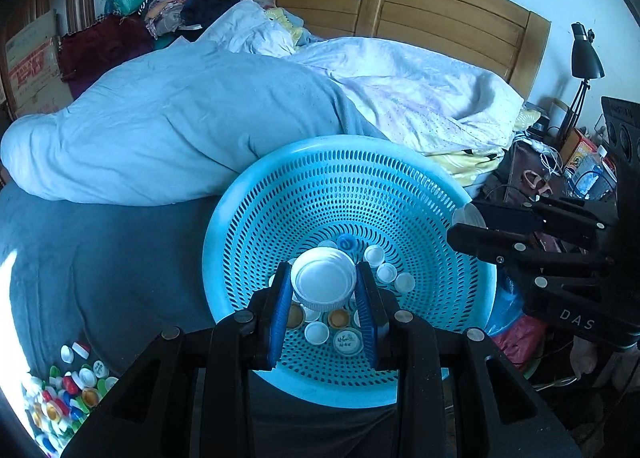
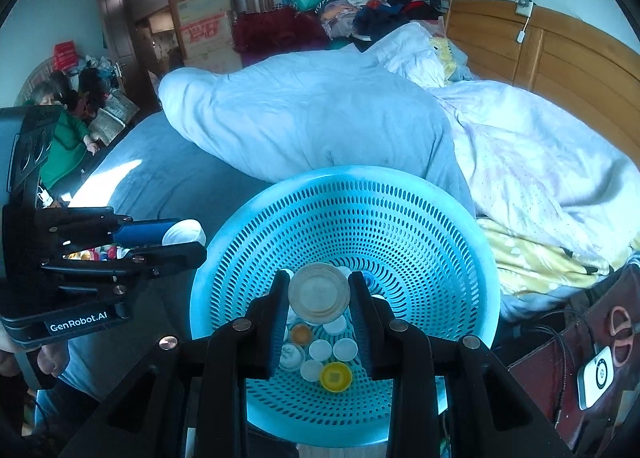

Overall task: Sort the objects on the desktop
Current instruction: 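Open both grippers to drop the white caps into the basket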

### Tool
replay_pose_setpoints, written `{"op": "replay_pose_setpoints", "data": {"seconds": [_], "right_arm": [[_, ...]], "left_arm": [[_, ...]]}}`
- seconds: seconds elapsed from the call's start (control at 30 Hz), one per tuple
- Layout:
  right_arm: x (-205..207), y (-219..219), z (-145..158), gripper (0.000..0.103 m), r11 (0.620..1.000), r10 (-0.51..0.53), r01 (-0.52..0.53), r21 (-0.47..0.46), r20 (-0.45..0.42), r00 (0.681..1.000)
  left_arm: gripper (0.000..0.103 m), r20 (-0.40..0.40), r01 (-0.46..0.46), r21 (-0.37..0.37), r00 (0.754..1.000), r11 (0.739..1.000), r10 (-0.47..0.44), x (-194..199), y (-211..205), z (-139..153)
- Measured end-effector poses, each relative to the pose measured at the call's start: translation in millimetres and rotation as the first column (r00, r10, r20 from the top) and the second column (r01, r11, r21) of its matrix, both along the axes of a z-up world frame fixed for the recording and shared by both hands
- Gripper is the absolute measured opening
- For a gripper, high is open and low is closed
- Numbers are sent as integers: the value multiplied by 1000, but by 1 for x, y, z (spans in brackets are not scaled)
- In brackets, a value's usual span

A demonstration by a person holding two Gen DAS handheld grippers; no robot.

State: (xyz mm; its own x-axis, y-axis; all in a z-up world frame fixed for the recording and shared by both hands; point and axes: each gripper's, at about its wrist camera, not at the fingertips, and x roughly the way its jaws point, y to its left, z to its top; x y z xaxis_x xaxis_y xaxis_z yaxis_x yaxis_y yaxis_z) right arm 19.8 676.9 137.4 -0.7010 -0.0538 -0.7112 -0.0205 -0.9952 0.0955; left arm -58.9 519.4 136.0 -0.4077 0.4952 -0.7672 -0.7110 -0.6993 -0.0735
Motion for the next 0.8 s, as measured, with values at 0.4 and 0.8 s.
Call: {"op": "replay_pose_setpoints", "data": {"seconds": [0.4,0.8], "right_arm": [[-4,3,-6,33,1000,1,0,-7,7,1000],[6,-6,9,62,1000,-12,12,1,-43,999]], "left_arm": [[27,9,5,-10,1000,1000,-5,-5,5,-9],[70,-54,-14,58,998,998,17,0,-23,6]]}}
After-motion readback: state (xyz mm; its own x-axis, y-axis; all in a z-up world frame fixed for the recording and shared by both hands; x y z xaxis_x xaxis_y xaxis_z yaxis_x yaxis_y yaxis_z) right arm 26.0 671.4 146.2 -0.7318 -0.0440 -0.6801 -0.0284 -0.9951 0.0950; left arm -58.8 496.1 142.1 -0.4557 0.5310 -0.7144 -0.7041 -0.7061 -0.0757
